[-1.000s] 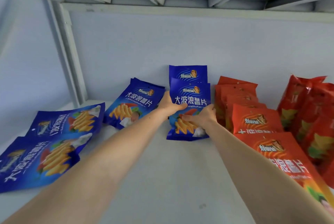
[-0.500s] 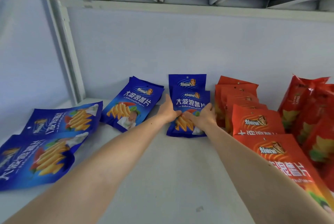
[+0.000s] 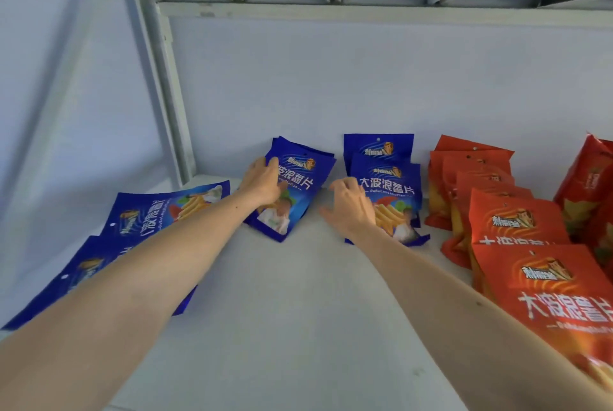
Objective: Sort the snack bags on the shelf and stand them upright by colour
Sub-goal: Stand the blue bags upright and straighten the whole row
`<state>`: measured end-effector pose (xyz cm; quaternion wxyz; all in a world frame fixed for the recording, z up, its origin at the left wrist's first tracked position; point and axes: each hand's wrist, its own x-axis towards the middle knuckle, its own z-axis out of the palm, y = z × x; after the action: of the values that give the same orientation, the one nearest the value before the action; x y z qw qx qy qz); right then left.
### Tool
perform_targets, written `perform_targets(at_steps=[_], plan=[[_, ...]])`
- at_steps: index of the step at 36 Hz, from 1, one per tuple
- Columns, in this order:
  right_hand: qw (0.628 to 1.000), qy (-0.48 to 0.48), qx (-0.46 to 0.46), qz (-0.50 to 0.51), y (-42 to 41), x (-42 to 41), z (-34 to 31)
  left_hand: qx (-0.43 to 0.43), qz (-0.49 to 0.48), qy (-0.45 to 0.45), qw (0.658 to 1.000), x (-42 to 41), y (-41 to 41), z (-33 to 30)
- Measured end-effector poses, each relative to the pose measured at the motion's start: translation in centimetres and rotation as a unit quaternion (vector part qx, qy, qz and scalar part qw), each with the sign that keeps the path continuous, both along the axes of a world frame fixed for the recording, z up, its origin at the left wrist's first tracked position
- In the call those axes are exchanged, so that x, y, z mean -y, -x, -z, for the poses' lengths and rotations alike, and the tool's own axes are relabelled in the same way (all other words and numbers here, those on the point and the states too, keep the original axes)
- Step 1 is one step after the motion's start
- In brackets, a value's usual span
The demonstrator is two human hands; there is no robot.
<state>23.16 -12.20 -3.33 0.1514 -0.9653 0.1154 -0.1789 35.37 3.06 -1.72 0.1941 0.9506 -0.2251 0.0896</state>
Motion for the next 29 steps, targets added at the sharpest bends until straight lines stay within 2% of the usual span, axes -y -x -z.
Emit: perform_targets(at_steps=[4,7,13,18,21,24,29], plan=[[0.985,-0.142,-0.098,-0.005,-1.9,-2.5,1.3,-0.072,-0.04,-0.005,0.997,-1.7,-1.7,0.7],[0.969,-0.217,-0.123,0.005,-3.2,-4.1,2.2,-0.127,-0.036,0.009,0.991,-2.3,-2.4,0.9],[0.928,-0.367,-0.039,0.051,-4.8,-5.1,2.0,-0.203,-0.035,0.071,0.976,-2.5,-2.9,0.5],[0.891,-0.438,0.029,0.113,-4.7,-4.1,1.5,-0.306,-0.021,0.139,0.942,-2.3,-2.6,0.2],[0.881,-0.452,0.053,0.127,-4.2,-3.5,1.4,-0.36,-0.026,0.174,0.916,-1.9,-2.3,-0.3],[0.874,-0.463,0.073,0.128,-3.4,-3.3,1.5,-0.441,-0.01,0.222,0.869,-1.6,-1.8,-0.5],[0.867,-0.47,0.118,0.117,-2.1,-3.4,1.4,-0.438,-0.027,0.306,0.845,-1.0,-1.4,0.2]])
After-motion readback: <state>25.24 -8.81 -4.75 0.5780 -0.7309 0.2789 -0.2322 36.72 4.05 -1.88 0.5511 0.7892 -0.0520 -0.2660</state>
